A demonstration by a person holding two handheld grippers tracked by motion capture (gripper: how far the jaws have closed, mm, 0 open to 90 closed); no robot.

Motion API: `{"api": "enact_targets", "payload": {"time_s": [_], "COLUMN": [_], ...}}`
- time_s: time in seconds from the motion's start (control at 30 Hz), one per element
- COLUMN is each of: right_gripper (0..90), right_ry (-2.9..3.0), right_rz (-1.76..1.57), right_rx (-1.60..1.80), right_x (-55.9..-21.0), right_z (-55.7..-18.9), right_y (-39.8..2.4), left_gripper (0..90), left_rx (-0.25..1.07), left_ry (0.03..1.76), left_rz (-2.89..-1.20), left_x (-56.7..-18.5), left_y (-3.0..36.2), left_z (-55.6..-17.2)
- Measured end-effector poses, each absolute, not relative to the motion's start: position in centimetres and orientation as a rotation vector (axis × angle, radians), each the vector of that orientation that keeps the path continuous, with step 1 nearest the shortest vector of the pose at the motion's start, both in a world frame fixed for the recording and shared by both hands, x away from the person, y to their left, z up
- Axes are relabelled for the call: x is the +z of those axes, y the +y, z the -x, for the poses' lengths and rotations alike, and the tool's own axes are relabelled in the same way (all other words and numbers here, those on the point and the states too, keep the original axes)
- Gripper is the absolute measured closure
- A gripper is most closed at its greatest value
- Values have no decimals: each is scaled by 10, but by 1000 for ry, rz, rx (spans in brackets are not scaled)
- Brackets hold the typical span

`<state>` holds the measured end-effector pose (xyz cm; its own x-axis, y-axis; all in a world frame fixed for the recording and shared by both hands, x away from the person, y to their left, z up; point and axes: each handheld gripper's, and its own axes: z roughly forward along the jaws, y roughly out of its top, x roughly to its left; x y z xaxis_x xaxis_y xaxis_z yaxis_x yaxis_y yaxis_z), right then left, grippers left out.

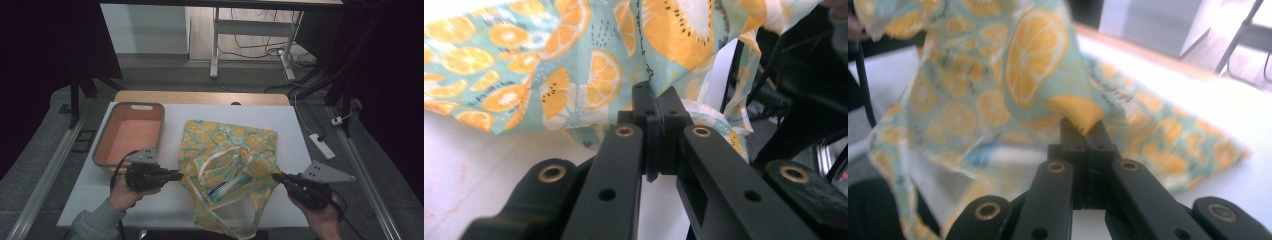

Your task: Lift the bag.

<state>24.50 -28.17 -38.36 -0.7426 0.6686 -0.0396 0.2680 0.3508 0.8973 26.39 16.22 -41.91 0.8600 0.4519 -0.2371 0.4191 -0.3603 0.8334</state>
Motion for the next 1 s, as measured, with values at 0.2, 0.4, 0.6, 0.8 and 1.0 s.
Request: {"api": "enact_targets", "payload": {"time_s": [0.2,0.4,0.6,0.8,1.0], "right_gripper": [900,900,900,900,900], "right_ry": [2154,2082,2015,1928,1865], "right_rz": [-795,-762,-784,-780,-777], "right_rx": [1410,1456,1505,1580,1591], "right_x": [-353,-322,-306,-286,-265], "right_z": [-268,-287,-308,-313,-321], "right_y": [-278,-266,-264,-268,-269], "left_gripper": [898,898,898,898,898], "left_rx": [99,159,202,257,338], "left_ry": [622,627,629,612,611], "left_rz": [-1923,-1852,-1804,-1744,-1740], "left_x": [-392,-368,-352,-327,-310], "left_y": [173,181,185,195,198], "left_z": [-268,-275,-282,-280,-282]}}
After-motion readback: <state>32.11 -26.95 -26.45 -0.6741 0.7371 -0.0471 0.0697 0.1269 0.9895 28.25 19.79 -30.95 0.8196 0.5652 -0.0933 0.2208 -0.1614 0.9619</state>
